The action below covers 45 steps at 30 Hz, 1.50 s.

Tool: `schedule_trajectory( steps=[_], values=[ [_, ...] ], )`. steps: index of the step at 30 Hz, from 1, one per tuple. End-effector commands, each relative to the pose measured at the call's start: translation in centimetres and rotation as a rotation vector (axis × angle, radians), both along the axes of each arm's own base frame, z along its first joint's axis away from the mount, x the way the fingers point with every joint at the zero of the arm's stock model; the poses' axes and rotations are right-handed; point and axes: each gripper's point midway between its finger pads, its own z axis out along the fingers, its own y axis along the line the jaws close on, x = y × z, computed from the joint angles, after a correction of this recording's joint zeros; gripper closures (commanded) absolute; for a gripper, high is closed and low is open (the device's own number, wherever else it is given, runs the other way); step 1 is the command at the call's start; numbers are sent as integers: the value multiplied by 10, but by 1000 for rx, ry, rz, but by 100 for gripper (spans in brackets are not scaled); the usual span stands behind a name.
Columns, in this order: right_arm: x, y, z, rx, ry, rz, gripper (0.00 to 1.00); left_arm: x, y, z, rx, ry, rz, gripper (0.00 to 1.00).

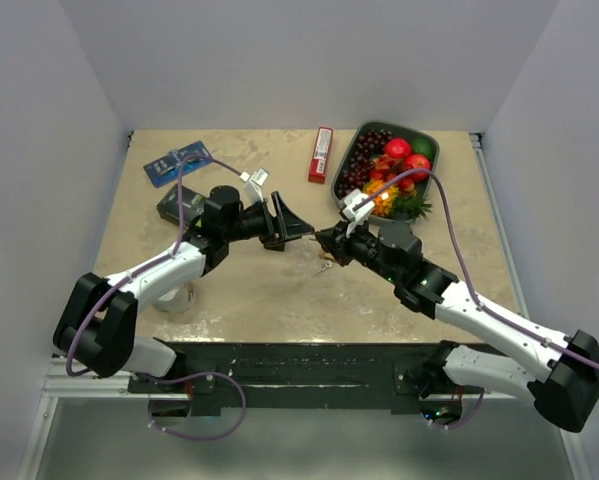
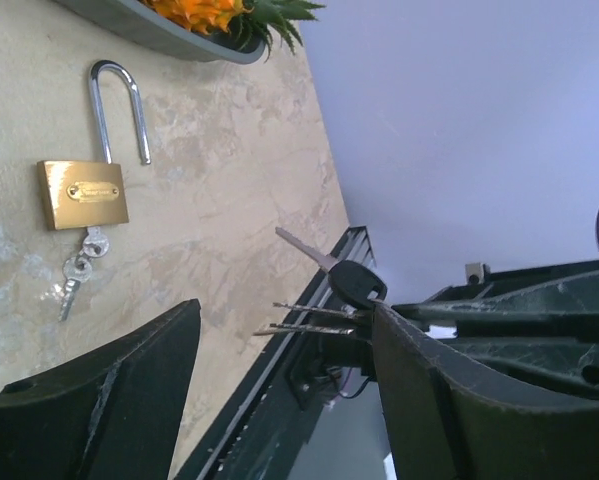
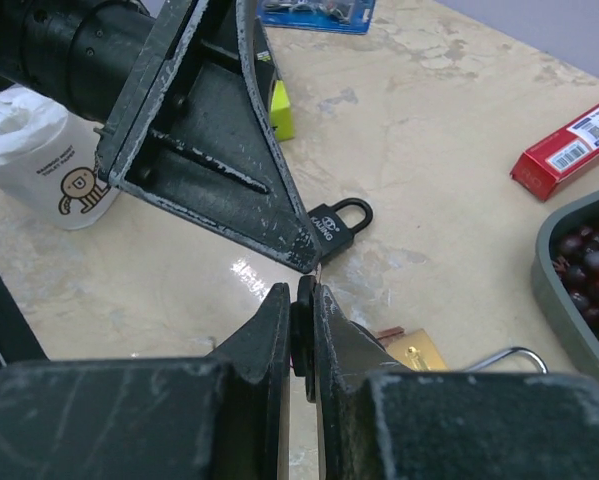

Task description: Unlock with the key

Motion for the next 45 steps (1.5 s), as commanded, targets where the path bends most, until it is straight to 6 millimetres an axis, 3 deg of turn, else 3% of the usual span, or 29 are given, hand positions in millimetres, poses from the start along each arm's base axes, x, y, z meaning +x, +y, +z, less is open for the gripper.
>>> schedule_trajectory(
  steps=[1,10,18,27,34,45],
  values=[
    [8,-2,28,4,-125,-62,100,7,-3,29,-106,5,39,27],
    [2,17,26,-62,-194,-48,100,4,-4,28,-125,37,31,28],
    [-4,32,22,-134,-239,-58,100,1,-3,13,-97,68,30,28],
    [-11,31,30,-150,-293,-99,100,4,1,1,-50,82,55,23],
    [-13,35,24,-186,-319,-111,100,3,-3,7,-74,85,46,23],
    [-13,48,14,-246,-364,-108,100,-3,-7,13,-105,89,17,43]
  ],
)
